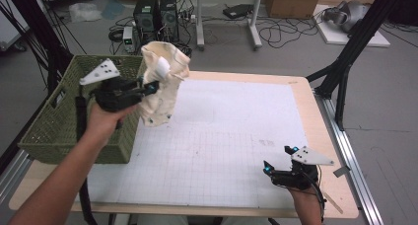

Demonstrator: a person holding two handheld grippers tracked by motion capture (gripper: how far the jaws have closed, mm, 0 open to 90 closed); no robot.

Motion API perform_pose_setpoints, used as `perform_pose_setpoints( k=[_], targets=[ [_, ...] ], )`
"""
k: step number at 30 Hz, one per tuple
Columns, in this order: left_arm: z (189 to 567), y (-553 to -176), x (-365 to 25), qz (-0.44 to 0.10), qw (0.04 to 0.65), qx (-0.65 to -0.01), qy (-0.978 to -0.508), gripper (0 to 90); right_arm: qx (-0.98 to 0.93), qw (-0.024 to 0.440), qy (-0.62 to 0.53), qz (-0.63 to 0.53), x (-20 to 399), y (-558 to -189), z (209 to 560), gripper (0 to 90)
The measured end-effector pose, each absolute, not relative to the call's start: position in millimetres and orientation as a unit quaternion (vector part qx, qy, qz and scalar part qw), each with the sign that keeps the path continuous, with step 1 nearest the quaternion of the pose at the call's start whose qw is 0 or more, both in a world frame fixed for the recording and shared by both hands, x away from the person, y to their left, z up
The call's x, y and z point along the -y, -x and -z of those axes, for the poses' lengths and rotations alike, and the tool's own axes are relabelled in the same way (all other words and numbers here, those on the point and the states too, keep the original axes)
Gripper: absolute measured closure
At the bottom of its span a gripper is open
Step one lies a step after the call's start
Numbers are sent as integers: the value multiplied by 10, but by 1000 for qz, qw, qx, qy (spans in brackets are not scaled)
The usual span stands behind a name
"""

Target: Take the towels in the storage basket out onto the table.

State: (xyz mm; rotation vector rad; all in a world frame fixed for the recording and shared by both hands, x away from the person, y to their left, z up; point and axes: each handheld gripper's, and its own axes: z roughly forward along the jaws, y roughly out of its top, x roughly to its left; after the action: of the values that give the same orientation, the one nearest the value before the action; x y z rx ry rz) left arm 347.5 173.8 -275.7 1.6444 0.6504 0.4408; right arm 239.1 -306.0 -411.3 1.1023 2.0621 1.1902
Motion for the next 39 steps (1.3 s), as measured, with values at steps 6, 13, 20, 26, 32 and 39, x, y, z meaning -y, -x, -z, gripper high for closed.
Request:
perform_pose_setpoints(
  k=[6, 13, 20, 26, 32, 39],
  targets=[
    [3022, -3464, -1348, -147, 613, -267, -729, 728, -759, 258, -406, -439, 3067, -2395, 4112, 97],
    [3420, -3405, -746, -83, 579, -228, -778, 726, -757, 259, -409, -440, 3087, -2394, 4110, 97],
    [3752, -3358, -376, -7, 563, -211, -799, 718, -753, 259, -413, -442, 3113, -2394, 4106, 98],
    [4037, -3489, -221, -5, 532, -228, -816, 700, -753, 258, -415, -441, 3122, -2407, 4123, 98],
    [4249, -3695, -275, -39, 490, -276, -826, 629, -755, 254, -416, -439, 3121, -2417, 4140, 97],
    [4151, -3774, -570, -128, 482, -359, -789, 306, -756, 253, -415, -439, 3115, -2415, 4145, 97]
  ],
)
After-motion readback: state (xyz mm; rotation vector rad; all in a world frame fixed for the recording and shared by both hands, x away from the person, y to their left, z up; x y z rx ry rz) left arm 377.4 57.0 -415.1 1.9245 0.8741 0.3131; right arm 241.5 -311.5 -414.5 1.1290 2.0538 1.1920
